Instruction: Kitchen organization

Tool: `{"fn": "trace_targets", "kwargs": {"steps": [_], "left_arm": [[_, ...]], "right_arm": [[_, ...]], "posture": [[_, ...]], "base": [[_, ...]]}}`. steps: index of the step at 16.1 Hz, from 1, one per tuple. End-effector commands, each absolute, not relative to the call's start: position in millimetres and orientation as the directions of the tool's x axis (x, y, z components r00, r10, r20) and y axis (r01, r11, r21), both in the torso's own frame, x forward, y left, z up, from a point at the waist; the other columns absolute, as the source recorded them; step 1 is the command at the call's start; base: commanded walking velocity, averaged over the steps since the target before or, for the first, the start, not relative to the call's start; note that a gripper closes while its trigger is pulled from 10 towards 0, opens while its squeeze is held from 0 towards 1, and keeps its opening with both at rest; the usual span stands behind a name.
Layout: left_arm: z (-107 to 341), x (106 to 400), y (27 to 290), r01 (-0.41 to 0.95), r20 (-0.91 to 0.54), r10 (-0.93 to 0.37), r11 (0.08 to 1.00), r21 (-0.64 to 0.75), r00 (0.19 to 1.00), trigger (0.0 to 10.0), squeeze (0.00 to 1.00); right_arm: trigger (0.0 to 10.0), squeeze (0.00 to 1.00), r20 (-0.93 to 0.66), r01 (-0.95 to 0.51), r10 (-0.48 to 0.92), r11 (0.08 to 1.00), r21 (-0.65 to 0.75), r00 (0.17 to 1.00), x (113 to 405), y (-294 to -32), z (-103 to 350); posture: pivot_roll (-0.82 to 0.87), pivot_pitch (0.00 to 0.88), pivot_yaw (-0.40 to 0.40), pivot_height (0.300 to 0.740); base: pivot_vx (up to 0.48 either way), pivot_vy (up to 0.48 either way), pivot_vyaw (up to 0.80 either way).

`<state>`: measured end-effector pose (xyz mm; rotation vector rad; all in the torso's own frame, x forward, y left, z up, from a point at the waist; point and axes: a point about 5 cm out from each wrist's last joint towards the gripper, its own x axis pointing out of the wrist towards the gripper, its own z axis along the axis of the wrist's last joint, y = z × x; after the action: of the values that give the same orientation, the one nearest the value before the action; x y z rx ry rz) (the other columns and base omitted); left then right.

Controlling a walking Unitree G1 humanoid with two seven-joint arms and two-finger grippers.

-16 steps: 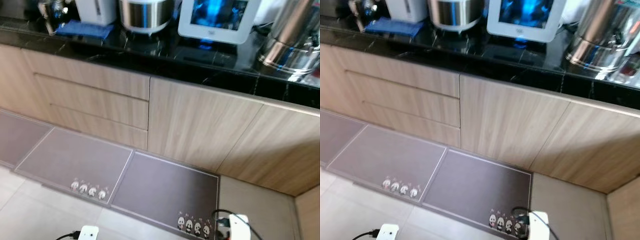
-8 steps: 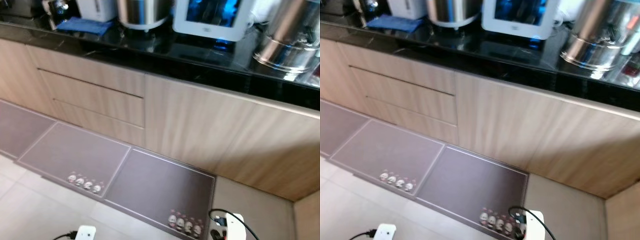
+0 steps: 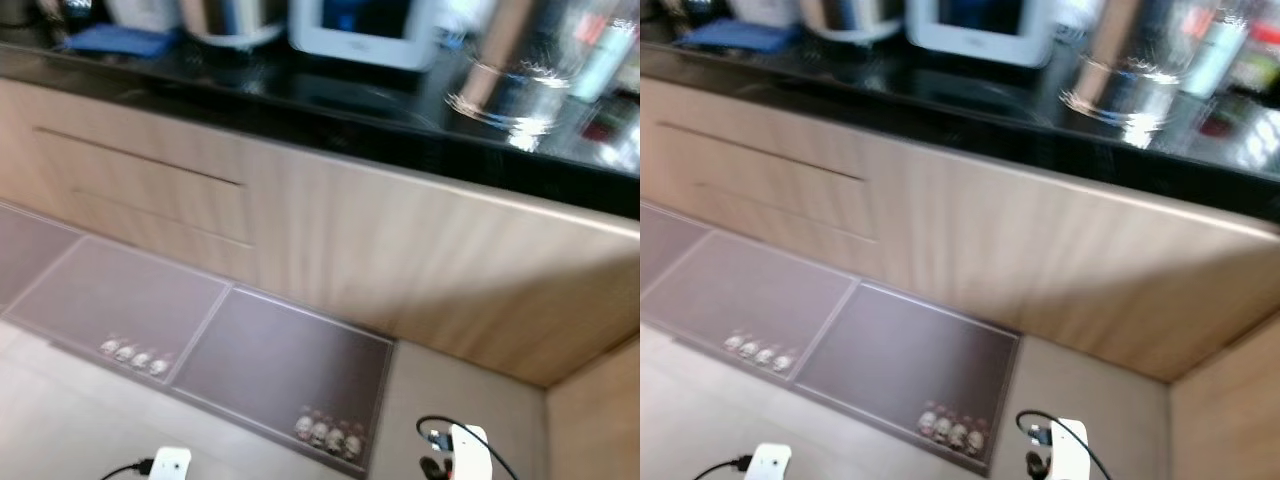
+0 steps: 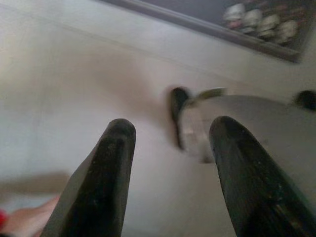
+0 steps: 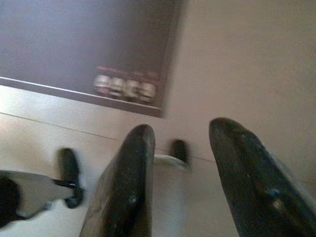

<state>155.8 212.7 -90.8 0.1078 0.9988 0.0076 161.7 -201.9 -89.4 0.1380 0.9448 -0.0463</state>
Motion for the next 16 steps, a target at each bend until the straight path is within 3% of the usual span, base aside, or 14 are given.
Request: {"fn": "trace_targets", "kwargs": {"steps": [1, 13, 16], "left_arm": [[-93.7, 149.4, 212.0, 0.037, -0.851, 0.05, 0.996, 0.082, 0.522, 10.0, 0.0], [-92.2, 150.6, 215.8, 0.034, -0.843, 0.063, 0.995, 0.096, 0.534, 10.0, 0.0], [-93.3, 148.0, 216.2, 0.046, -0.849, 0.067, 0.993, 0.106, 0.525, 10.0, 0.0]], "right_arm": [[10.0, 0.0, -0.812, 0.105, 0.021, 0.989, 0.101, 0.583, 162.7, -201.2, -89.3], [10.0, 0.0, -0.831, 0.094, 0.008, 0.993, 0.072, 0.556, 160.1, -202.2, -90.9], [10.0, 0.0, -0.833, 0.093, 0.006, 0.993, 0.069, 0.553, 159.1, -202.7, -91.3]], "posture": [[0.08, 0.092, -0.05, 0.74], [0.09, 0.095, -0.054, 0.74], [0.08, 0.093, -0.055, 0.74]], "base": [[0.0, 0.0, 0.0], [0.0, 0.0, -0.75], [0.0, -0.319, -0.75]]}}
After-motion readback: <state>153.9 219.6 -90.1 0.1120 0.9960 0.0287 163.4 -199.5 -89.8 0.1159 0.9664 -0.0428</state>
